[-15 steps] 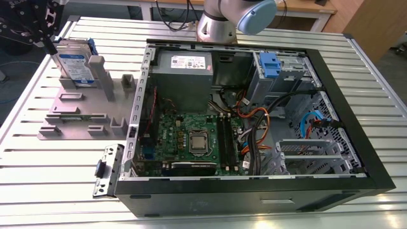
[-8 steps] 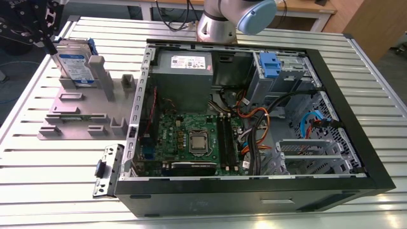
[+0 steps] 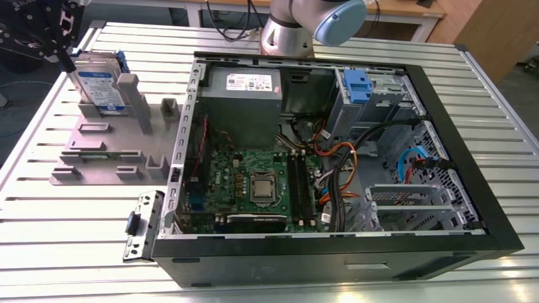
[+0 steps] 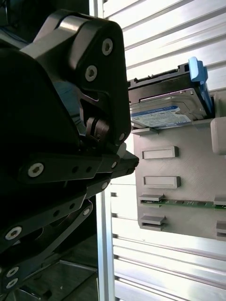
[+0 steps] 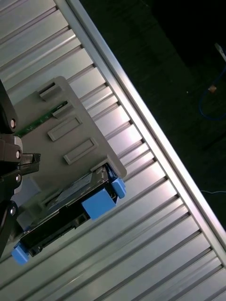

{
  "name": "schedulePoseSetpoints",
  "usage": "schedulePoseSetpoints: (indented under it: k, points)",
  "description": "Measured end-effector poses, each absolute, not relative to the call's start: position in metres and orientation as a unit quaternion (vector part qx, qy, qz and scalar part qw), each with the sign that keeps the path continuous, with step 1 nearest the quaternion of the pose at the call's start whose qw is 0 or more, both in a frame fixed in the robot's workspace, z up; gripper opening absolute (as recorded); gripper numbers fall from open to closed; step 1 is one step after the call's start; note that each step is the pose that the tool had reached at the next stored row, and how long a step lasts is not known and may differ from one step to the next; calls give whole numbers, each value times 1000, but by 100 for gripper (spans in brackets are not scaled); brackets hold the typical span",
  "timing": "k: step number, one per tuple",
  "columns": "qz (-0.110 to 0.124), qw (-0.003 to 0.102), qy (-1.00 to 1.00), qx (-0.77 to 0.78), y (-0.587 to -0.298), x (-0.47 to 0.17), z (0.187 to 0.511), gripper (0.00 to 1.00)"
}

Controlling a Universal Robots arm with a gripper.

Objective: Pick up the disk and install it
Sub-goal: 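Pick up the disk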

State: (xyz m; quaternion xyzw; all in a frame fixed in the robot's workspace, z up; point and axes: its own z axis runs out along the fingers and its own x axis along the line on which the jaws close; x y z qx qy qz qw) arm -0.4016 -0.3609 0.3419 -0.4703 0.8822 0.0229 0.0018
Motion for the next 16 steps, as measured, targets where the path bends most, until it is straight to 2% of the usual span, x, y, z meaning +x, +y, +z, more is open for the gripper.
schedulePoseSetpoints:
  k: [16]
  points:
    - [23,2,877,-480,-361,-402,342,10]
